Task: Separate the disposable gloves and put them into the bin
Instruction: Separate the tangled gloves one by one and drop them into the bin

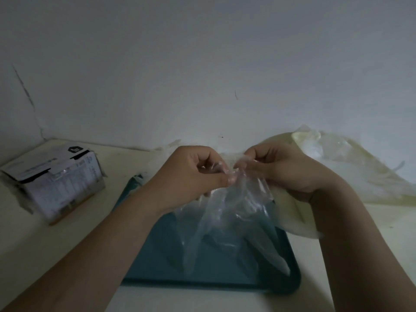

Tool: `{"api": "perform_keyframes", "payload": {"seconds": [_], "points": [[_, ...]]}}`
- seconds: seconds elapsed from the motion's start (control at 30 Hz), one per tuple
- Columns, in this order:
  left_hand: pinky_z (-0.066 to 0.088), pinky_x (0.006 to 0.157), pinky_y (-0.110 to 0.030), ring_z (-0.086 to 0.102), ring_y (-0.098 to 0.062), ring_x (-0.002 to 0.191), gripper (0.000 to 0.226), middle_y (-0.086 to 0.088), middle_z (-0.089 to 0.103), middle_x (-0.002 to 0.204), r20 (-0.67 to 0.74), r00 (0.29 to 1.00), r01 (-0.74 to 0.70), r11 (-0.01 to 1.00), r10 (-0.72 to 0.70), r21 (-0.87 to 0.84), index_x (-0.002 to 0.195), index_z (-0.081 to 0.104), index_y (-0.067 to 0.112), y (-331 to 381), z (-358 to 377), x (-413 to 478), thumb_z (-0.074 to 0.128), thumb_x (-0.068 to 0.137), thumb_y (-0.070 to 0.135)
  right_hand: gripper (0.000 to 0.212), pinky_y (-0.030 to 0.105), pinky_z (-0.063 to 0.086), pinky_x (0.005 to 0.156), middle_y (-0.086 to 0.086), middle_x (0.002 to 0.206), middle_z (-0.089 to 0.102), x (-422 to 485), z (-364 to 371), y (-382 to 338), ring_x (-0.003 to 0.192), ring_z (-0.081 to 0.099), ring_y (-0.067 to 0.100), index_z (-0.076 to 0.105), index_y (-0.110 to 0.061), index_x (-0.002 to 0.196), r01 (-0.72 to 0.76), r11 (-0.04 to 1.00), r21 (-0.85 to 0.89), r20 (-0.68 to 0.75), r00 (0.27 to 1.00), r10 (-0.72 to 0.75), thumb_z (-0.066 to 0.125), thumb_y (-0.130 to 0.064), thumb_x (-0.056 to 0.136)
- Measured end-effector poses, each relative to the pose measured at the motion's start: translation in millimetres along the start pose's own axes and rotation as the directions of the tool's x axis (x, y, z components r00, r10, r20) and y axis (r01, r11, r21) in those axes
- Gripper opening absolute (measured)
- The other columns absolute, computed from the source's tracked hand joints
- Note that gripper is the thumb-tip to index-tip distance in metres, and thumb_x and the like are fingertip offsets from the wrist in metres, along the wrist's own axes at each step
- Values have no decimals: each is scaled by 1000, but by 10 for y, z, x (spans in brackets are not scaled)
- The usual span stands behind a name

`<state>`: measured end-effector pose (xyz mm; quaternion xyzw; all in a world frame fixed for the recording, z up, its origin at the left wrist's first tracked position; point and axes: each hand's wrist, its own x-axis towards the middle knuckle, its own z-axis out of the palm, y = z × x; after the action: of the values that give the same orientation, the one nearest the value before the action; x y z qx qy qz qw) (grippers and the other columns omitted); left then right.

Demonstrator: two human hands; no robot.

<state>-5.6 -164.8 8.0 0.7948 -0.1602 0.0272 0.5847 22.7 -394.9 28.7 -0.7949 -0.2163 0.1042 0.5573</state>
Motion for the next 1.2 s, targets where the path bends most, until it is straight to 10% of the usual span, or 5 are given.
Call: {"api": "perform_keyframes", "payload": {"seconds": [0.47,0.8,1.0,1.2], "points": [[56,83,-25,65,-5,70,102,3,68,83,48,998,-37,979,28,199,153,40,46,-11,-78,-4,98,71,27,15,39,52,68,19,84,75,72,85,16,70,68,29,81,-8,93,45,985,-168,119,993,-25,83,-22,87],[50,64,-30,58,-12,70,20,-9,68,76,90,989,107,989,-116,104,91,79,10,-162,-403,114,91,78,18,17,39,57,71,17,79,75,103,-58,212,69,69,26,76,1,90,-80,995,-64,-100,992,73,76,-16,93],[60,92,-47,76,-33,101,10,-19,78,99,-58,996,36,914,-65,-404,92,65,10,21,-295,77,75,90,8,21,19,36,39,-4,52,60,78,-44,223,40,50,8,72,-7,79,-106,994,23,-250,962,108,74,-22,94],[60,60,-31,72,-27,67,8,-14,73,79,251,959,29,839,130,-543,91,64,14,234,-380,-165,69,90,8,26,29,42,50,11,62,65,24,-88,34,52,55,22,77,-15,70,-133,982,-134,-262,960,94,70,-6,93]]}}
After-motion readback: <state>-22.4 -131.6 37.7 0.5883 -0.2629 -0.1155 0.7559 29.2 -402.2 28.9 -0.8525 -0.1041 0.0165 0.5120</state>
